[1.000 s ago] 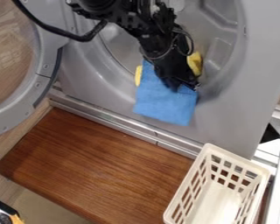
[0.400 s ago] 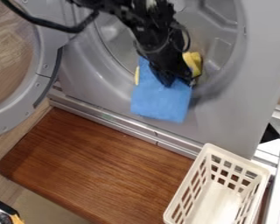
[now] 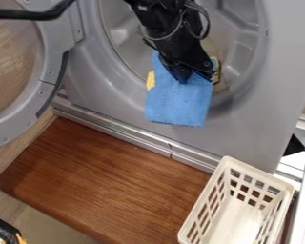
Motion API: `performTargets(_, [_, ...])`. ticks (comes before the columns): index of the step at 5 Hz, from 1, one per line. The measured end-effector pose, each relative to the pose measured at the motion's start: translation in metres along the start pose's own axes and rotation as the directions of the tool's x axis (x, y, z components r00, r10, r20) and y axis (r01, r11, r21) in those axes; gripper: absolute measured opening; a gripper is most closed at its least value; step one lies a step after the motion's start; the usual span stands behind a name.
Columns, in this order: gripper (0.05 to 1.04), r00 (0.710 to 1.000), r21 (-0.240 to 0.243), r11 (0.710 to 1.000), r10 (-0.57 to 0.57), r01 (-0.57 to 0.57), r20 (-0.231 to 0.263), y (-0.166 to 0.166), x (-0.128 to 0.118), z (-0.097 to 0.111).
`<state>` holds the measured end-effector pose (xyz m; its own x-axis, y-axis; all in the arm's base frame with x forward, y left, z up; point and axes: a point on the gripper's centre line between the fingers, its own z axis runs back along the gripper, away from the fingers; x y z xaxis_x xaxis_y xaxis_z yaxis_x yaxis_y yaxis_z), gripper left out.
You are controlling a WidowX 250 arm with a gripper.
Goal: Put the blue cloth in the basket
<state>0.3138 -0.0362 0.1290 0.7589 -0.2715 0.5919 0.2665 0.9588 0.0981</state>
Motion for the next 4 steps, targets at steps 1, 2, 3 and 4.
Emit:
performTargets(1, [0.050, 1.000, -0.069, 0.998, -0.011, 0.011, 0.001, -0.032, -0.016, 0.006])
performTargets(2, [0.050, 0.998, -0.141, 0.989, -0.055, 0.050, -0.034, -0.069, -0.033, 0.003])
performTargets(3, [0.050, 0.993, -0.196, 0.978, -0.092, 0.075, -0.079, -0.097, -0.048, -0.010])
performTargets(4, [0.050, 0.986, -0.221, 0.970, -0.124, 0.097, -0.115, -0.110, -0.061, -0.024])
